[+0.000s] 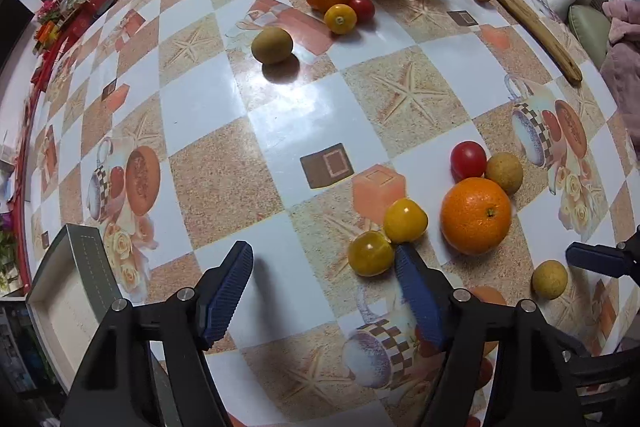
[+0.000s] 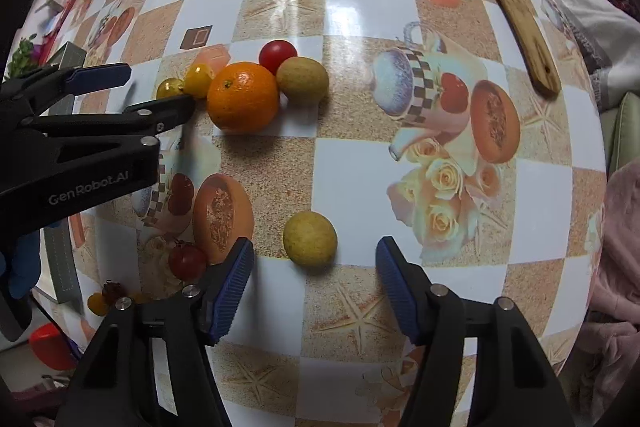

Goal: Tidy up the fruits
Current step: 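Grasp a yellow cherry tomato with the left gripper while the right grasps a yellow-brown fruit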

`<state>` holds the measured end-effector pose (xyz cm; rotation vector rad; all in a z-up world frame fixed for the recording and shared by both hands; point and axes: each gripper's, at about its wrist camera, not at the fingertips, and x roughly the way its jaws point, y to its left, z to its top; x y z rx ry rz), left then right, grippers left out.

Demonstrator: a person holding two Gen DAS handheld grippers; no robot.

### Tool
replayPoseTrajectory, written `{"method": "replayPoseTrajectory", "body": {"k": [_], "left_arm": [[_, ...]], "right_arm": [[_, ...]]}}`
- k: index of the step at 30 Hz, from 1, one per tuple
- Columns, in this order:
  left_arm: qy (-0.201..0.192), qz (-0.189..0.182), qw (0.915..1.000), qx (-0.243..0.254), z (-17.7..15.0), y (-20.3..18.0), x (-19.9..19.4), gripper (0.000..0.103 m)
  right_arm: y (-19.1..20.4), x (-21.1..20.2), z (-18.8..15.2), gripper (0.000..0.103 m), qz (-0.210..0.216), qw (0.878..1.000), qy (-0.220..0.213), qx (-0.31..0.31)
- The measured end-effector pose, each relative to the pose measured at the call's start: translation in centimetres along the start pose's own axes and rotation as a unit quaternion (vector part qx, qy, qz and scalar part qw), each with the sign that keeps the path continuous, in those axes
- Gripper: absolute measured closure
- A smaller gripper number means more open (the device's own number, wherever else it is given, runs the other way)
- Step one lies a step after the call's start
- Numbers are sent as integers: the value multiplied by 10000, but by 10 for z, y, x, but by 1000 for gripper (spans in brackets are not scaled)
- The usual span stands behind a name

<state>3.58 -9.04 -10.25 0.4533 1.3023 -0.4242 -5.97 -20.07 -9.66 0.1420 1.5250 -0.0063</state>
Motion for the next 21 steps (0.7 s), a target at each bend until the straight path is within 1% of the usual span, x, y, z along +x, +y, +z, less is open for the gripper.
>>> {"method": "replayPoseTrajectory", "body": {"k": [2,3,4,5,6,7,8,9,10,11,13,15,18,21], "left_arm": [[-1,-20,10000,13,-2,-2,0,33],[-7,-75,10000,0,-2,-2,-1,39],[3,-118,9999,-11,-2,-4,-1,43],[5,-135,9999,-19,-3,-5,-2,44],[0,-174,9998,-30,-3,-6,-2,51],[-7,-271,9996,-42,-3,-7,-3,64],[-10,-395,9992,-39,-5,-9,-5,70],[-17,-442,9990,-10,-6,-12,-6,77],[33,-477,9988,81,-7,-15,-7,80],[24,-475,9988,84,-8,-16,-8,80],[14,-600,9982,-61,-10,-12,-11,80],[-58,-647,9977,-195,-13,-8,-19,80],[-155,-702,9969,-316,-20,-1,-32,80],[-233,-751,9957,-491,-26,15,-44,80]], "right_arm": [[8,2,5,48,-40,10000,-14,-45],[10,2,6,52,-84,9999,-20,-78],[13,1,6,56,-107,9999,-20,-98],[15,1,6,58,-123,9999,-22,-114],[17,0,5,61,-113,9999,-30,-126],[19,1,5,66,-83,9999,-38,-128],[15,1,4,69,-57,9999,-44,-121],[14,2,4,75,-7,10000,-45,-80],[13,1,3,75,55,10000,-42,-23],[12,-1,2,75,130,9999,-35,58],[8,-3,2,75,300,9992,-38,253],[4,-6,1,75,488,9977,-72,471],[1,-11,-1,75,556,9969,-107,555],[4,-16,-2,75,604,9965,-148,558]]}}
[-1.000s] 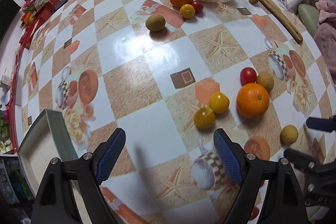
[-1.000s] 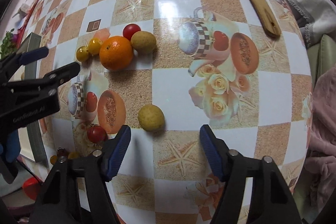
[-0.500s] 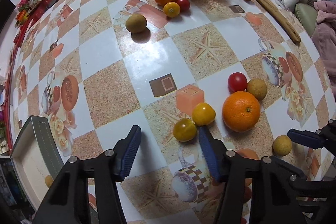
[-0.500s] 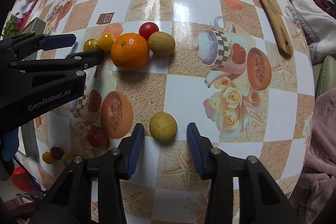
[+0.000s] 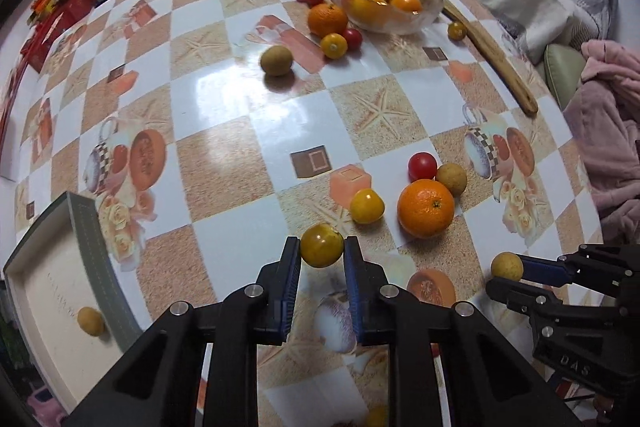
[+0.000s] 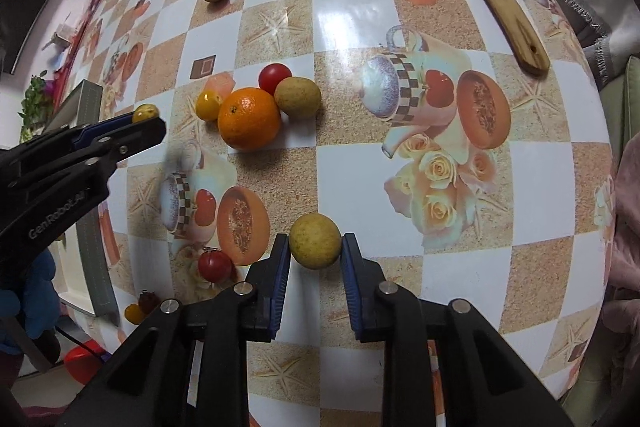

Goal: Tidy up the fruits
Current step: 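Grasp a yellow cherry tomato with the left gripper while the right grasps a yellow-brown fruit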

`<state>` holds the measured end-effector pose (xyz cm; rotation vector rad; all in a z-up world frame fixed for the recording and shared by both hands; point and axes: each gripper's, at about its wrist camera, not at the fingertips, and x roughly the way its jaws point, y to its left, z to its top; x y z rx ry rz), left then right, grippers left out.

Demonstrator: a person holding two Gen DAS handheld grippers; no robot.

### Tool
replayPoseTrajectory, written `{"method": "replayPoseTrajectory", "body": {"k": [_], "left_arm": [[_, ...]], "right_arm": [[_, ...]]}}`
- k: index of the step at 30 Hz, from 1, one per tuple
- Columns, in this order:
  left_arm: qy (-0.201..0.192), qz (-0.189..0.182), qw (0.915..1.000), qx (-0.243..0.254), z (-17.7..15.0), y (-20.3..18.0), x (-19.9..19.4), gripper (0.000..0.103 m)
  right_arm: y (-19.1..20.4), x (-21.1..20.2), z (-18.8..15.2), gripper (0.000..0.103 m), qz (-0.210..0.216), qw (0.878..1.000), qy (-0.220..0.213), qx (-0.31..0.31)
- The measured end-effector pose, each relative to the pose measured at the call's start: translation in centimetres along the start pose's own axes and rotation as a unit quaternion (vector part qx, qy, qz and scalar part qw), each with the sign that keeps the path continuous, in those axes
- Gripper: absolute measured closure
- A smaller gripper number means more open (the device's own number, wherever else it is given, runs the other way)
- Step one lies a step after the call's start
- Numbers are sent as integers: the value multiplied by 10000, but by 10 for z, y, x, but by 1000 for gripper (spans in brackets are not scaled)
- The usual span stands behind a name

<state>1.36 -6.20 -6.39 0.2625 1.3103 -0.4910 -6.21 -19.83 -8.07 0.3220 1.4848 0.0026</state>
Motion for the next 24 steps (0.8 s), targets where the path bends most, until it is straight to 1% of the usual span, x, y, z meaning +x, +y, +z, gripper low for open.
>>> {"method": "replayPoseTrajectory", "body": {"k": [6,10,17,24], "left_arm": [[-86,-23,9991,-417,-7,27,-19,80],[-129,37,9977,-669,-20,48,-28,80],[-169,199,9941,-1055,-47,85,-42,80],[-191,366,9885,-1451,-80,125,-55,80]], "right_arm": [[1,-7,6,75,63,9999,-85,-59],[7,-15,7,75,75,9998,-121,-158],[40,-15,13,75,98,9988,-121,-458],[89,-13,21,75,165,9954,-105,-934]]}}
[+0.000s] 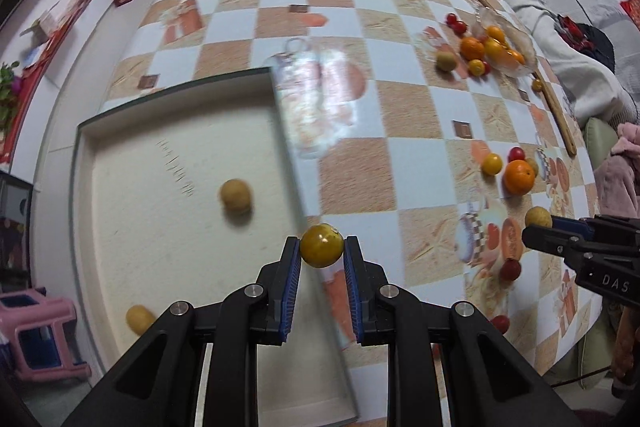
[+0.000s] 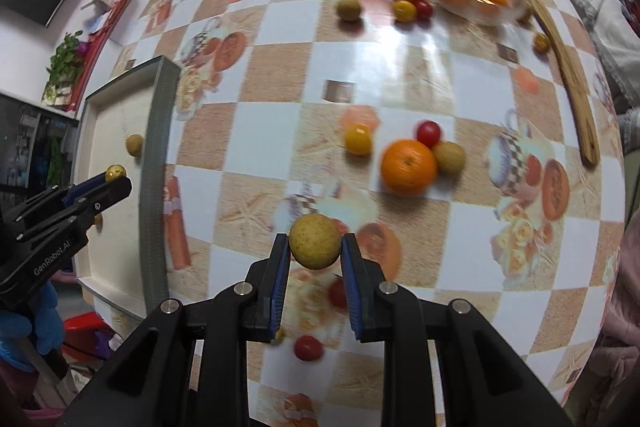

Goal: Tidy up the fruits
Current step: 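Grasp a yellow cherry tomato with the left gripper while the right grasps a yellow-brown fruit, then carry both held fruits into the white tray and open both grippers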

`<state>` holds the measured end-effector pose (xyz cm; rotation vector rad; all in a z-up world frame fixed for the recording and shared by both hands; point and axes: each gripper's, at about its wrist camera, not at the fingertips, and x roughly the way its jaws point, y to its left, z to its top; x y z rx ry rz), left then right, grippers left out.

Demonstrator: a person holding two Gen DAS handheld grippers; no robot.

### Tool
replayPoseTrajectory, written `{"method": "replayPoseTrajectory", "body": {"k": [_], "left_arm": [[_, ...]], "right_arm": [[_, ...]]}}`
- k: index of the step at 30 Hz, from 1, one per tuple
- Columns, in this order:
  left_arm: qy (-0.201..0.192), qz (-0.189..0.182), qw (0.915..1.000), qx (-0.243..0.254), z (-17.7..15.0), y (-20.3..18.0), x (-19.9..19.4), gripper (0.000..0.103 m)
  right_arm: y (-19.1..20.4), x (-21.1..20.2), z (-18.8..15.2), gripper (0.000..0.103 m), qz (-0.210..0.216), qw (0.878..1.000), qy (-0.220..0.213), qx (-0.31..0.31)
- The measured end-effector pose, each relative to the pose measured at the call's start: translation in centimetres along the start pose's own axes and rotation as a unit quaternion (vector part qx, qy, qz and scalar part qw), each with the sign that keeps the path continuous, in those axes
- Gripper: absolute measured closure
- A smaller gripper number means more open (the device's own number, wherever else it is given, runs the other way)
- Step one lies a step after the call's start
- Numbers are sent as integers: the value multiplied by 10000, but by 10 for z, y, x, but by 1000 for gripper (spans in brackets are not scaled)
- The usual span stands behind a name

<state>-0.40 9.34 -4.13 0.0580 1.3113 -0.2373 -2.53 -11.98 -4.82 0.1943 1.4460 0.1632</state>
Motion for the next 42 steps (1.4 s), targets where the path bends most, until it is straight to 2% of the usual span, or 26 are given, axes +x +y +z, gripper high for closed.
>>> {"method": "replayPoseTrajectory", "body": {"k": [8,15,21,28,35,36,39,42], "left_arm": [[73,268,9980,-566,-35,58,-6,80],[241,488,9947,-877,-69,89,-1,80],[315,653,9916,-1072,-91,109,3,80],[435,790,9865,-1364,-108,131,9,80],[481,1015,9872,-1134,-114,128,12,79],[491,1021,9875,-1098,-113,127,13,77],[449,1041,9879,-1055,-110,122,13,32],[340,1099,9899,-833,-107,113,9,32]], "right_arm": [[65,11,22,75,203,9976,103,-655],[132,30,47,75,421,9910,217,-1249],[177,56,52,75,530,9845,485,-1602],[203,91,53,75,116,9793,712,-1890],[215,113,49,74,-188,9724,908,-2143],[216,114,48,74,-204,9719,904,-2163],[218,114,47,64,-163,9717,898,-2177],[221,112,45,56,-105,9709,858,-2236]]}}
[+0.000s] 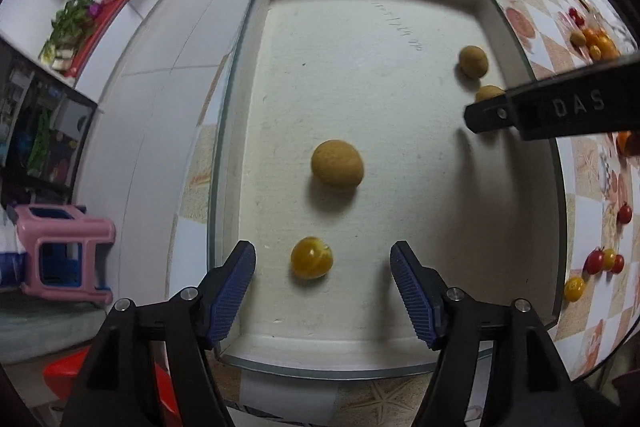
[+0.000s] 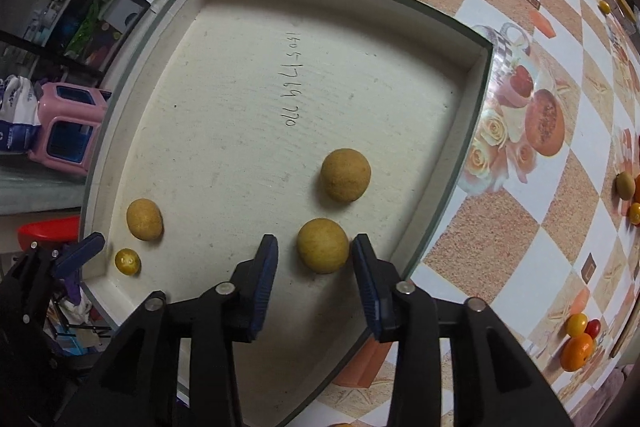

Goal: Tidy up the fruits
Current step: 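Carry both held fruits into the white tray and open both grippers, then move both grippers back toward the fruits beside the orange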

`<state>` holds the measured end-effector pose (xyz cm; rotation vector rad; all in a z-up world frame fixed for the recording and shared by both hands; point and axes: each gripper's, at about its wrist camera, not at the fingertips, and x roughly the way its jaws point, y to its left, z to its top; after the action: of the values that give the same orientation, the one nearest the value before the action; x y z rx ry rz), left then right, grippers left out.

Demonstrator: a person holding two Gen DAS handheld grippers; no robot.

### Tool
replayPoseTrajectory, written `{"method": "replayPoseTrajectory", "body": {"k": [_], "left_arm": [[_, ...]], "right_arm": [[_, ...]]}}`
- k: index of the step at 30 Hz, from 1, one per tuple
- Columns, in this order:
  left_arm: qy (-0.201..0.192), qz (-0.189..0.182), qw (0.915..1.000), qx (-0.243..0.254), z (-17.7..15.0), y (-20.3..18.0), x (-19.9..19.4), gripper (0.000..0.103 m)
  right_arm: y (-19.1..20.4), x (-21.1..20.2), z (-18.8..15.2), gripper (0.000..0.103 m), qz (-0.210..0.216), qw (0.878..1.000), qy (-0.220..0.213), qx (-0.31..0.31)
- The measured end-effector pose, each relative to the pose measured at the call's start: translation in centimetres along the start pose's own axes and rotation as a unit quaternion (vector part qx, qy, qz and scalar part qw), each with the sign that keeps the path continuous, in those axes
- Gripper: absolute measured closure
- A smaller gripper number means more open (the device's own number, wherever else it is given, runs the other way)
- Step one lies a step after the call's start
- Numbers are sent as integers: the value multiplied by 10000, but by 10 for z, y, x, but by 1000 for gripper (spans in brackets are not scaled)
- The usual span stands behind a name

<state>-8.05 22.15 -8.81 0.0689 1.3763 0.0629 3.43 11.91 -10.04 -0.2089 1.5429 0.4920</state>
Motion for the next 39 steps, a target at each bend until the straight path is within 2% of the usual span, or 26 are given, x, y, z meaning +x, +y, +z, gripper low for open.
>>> {"method": "replayPoseTrajectory", "body": {"k": [2,6,11,16,23,31,36,39], "left_arm": [[31,-2,10000,87,0,-6,1,32],[98,-28,9998,148,2,-10,1,32],[90,-4,9994,326,6,-25,-7,32],[16,-13,9983,579,15,-45,-18,32],[-167,-168,9929,1170,28,-90,-32,32],[-392,-429,9807,1866,51,-166,-50,32],[-432,-570,9729,2199,68,-205,-48,32],[-400,-579,9679,2413,77,-233,-39,32]], "right_arm": [[6,-4,4,47,41,10000,-54,-4],[10,-18,7,19,249,9994,-245,51],[4,-42,3,16,378,9974,-559,263],[-23,-63,-16,15,261,9948,-741,642],[-102,-79,-70,15,2,9845,-759,1581],[-189,-85,-150,15,-310,9607,-677,2676],[-230,-86,-183,15,-603,9483,-646,3048],[-248,-82,-193,15,-707,9472,-615,3066]]}}
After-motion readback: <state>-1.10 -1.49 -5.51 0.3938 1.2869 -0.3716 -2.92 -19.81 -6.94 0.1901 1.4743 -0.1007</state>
